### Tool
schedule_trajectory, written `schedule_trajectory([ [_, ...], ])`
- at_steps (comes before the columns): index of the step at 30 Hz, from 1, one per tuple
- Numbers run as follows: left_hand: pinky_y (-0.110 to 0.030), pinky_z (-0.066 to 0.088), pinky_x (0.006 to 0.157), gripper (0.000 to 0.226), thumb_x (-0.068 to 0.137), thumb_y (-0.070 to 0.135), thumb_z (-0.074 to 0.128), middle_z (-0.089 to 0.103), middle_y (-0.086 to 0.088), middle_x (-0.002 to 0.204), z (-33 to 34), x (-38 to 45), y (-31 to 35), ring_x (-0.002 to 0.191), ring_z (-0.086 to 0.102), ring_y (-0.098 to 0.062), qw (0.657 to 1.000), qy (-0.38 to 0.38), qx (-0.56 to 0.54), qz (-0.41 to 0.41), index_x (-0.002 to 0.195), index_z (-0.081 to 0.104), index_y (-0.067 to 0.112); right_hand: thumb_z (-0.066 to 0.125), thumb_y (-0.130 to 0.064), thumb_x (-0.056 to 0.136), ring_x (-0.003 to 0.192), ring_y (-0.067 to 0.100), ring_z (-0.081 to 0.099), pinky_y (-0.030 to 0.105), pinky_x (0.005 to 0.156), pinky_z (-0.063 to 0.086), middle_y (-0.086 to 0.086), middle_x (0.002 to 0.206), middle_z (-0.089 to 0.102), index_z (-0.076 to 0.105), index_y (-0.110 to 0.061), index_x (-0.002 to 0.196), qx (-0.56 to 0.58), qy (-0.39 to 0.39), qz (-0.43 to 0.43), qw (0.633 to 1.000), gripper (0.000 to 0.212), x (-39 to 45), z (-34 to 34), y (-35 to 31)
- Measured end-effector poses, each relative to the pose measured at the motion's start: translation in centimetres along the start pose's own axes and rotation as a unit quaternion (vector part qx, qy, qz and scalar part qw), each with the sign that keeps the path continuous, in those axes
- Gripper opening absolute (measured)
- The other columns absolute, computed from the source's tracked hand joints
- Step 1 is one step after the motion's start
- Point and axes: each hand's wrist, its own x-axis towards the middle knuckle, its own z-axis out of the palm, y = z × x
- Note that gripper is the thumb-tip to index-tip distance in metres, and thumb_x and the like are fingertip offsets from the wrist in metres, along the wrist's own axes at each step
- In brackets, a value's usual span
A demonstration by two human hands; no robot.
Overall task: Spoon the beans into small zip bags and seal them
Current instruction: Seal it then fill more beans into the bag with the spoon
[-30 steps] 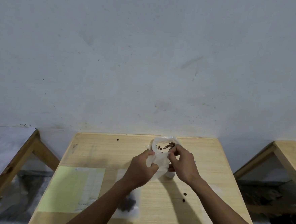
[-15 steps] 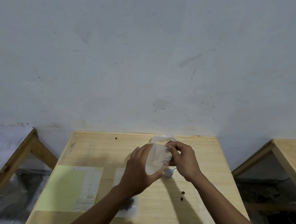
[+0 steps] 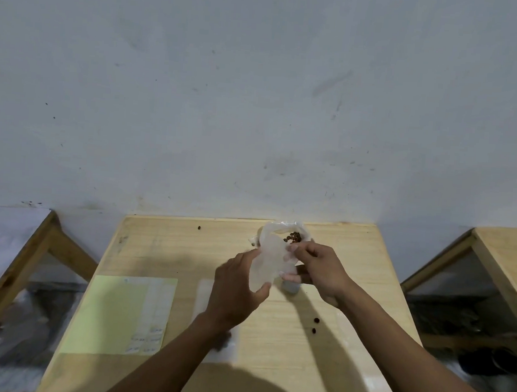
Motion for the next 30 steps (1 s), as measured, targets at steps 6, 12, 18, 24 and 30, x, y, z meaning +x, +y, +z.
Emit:
schedule_trajectory([
  [6,-0.037,0.046,0.096,0.067,0.076,0.051,0.062,0.057,0.001,0.129,-1.4,0.8,-2.0,0.111,0.057,-0.017,0.999,0.0,-0.002,-0.042,0.135,0.048,0.022,0.057,-0.013,0.094,0.085,0.02,0.066,0.026,0.073,0.048,0.006,0.096,0.069,0.072,-0.009,0.1,-0.316,0.086,-0.068,0.942,0.016,2.8,-5.0,3.7],
  [12,-0.044,0.043,0.103,0.067,0.079,0.053,0.068,0.056,0.001,0.133,-2.5,1.6,-3.0,0.116,0.054,-0.018,0.996,0.009,-0.006,-0.092,0.136,0.047,0.025,0.052,-0.016,0.094,0.11,0.027,0.056,0.027,0.082,0.041,0.008,0.114,0.06,0.067,-0.026,0.122,-0.557,0.034,-0.066,0.827,0.034,4.9,-7.5,8.5],
  [18,-0.046,0.041,0.106,0.068,0.076,0.058,0.065,0.057,0.004,0.131,-2.8,2.4,-4.4,0.114,0.055,-0.016,0.994,-0.014,0.006,-0.107,0.134,0.049,0.026,0.049,-0.024,0.094,0.105,0.025,0.047,0.034,0.08,0.046,0.001,0.104,0.052,0.066,-0.028,0.113,-0.632,0.042,-0.109,0.766,0.026,5.9,-7.2,9.3],
  [24,-0.04,0.037,0.107,0.068,0.076,0.057,0.066,0.056,0.006,0.13,-2.4,3.7,-5.1,0.114,0.054,-0.015,0.992,-0.062,0.011,-0.108,0.133,0.049,0.025,0.044,-0.029,0.093,0.104,0.025,0.051,0.036,0.082,0.037,-0.002,0.103,0.056,0.059,-0.022,0.098,-0.701,0.007,-0.096,0.707,0.017,6.8,-7.3,8.7],
  [30,-0.036,0.036,0.106,0.064,0.079,0.051,0.068,0.051,0.008,0.133,-1.1,5.3,-6.2,0.116,0.05,-0.012,0.984,-0.156,0.047,-0.076,0.134,0.047,0.025,0.05,-0.015,0.095,0.076,0.014,0.055,0.031,0.069,0.046,-0.007,0.09,0.058,0.05,-0.029,0.086,-0.469,0.035,-0.126,0.874,0.017,7.1,-8.0,5.7],
])
